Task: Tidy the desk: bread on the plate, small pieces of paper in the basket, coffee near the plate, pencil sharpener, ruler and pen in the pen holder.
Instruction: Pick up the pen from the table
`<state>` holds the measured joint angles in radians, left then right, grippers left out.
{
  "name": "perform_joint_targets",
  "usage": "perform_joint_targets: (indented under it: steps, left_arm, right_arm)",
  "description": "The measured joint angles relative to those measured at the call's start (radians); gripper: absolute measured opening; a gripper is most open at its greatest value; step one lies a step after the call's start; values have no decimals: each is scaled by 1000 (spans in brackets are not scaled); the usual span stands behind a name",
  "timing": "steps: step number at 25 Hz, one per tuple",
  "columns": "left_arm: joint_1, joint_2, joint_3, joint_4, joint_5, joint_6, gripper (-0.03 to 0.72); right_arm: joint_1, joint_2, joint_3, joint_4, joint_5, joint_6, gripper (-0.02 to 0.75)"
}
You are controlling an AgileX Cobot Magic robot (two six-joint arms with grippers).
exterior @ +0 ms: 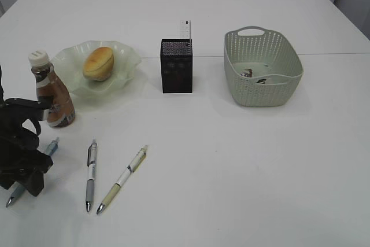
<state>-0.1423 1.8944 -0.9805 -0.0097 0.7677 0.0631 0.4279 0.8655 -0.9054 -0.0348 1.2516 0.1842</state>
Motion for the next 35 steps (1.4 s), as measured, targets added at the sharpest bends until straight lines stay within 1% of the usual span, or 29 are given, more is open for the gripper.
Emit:
perform_joint_targets:
  steps: [23, 26, 28, 29, 31, 34, 35]
  left_arm:
    - [0, 30, 0, -2, -14, -2, 456]
    - [0, 30, 0, -2, -14, -2, 442]
    - [0, 30, 0, 0, -14, -2, 406]
    - [1, 30, 0, 2, -14, -2, 370]
    - [3, 30, 0, 10, -9, -2, 275]
    - [3, 30, 0, 10, 2, -2, 95]
    - [3, 30, 0, 10, 4, -2, 69]
  right_arm:
    - [6, 0, 0, 0, 0, 0, 428]
    - [6, 0, 0, 0, 0, 0, 428]
    - [6, 0, 0, 0, 0, 0, 428]
    - [6, 0, 0, 0, 0, 0, 428]
    - [6, 0, 0, 0, 0, 0, 428]
    - [6, 0, 0, 0, 0, 0, 428]
    - [6, 0, 0, 0, 0, 0, 428]
